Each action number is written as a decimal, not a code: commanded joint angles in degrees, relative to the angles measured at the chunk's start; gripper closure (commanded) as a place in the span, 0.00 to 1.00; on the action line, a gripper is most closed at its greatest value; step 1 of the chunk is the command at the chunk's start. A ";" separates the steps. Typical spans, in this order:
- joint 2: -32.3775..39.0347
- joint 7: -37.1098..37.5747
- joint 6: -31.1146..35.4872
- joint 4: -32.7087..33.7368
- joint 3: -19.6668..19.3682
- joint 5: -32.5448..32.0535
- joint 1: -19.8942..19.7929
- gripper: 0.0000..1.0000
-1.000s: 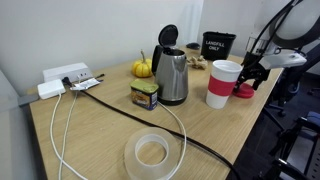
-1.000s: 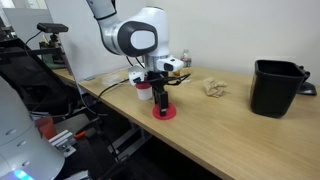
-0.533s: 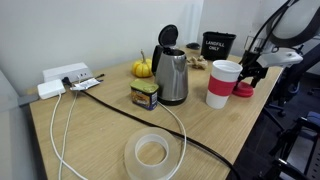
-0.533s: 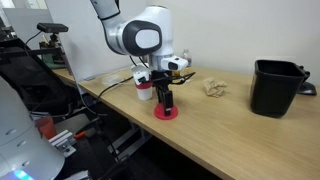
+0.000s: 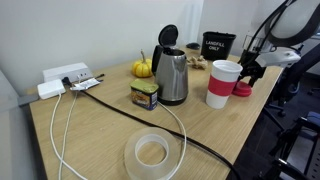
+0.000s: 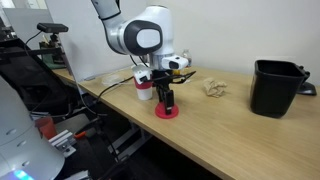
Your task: Cover the cup with the pink cover
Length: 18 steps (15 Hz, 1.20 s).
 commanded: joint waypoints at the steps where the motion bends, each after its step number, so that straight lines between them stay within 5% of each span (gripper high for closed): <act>1: 0.94 -1.06 1.02 0.44 -1.02 -0.49 0.38 0.33; 12: -8.94 1.60 -2.47 -2.15 -4.35 -7.35 -0.86 0.33; 18: -20.61 1.26 -15.05 -0.86 -0.88 -6.08 -2.77 0.33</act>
